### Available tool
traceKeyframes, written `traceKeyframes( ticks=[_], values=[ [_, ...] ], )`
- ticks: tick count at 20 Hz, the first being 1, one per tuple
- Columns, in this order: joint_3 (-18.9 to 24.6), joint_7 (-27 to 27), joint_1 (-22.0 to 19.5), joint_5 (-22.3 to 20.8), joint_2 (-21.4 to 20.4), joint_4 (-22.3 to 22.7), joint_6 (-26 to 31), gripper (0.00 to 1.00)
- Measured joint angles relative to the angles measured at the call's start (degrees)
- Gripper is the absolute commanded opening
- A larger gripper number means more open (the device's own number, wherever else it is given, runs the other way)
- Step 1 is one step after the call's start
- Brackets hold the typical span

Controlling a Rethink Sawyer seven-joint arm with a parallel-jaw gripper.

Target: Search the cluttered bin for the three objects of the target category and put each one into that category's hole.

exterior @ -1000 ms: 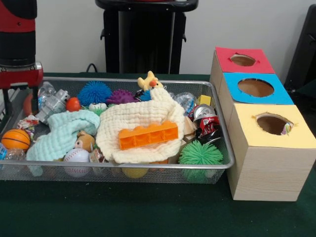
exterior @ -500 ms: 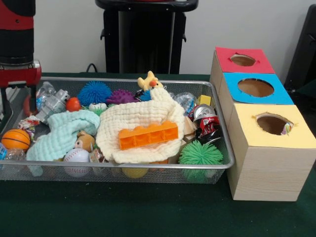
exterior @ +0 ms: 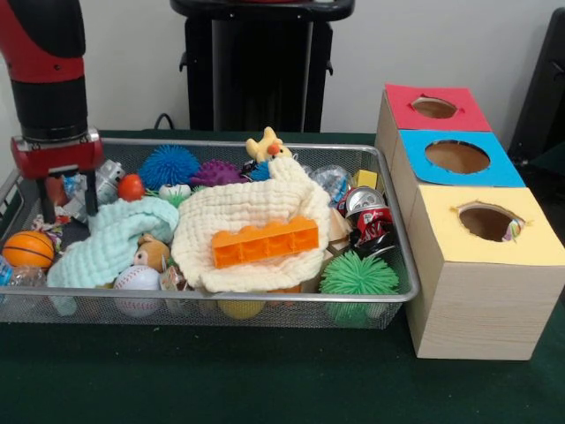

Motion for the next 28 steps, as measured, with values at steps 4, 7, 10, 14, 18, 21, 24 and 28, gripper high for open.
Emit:
traceKeyframes(
  ticks=[4, 7, 10, 14, 18, 21, 24, 28],
  values=[
    [0.0, 0.0, -0.2, -0.6, 1.8, 0.0, -1.1, 1.0],
    [0.0, 0.0, -0.7, -1.3, 3.2, -0.1, -2.1, 1.0],
    [0.0, 0.0, -1.5, -1.7, 4.3, -0.1, -2.8, 1.0],
    [0.2, 0.0, -1.9, -1.7, 4.2, -0.1, -2.9, 1.0],
    [0.2, 0.0, -1.9, -1.6, 3.0, -0.1, -2.8, 1.0],
    [0.2, 0.0, -1.9, -1.3, 1.6, -0.1, -2.8, 1.0],
    [0.3, 0.0, -1.9, -1.0, 0.7, -0.1, -2.8, 1.0],
    [0.5, 0.0, -2.1, -0.8, -0.1, 0.0, -2.8, 1.0]
  ],
)
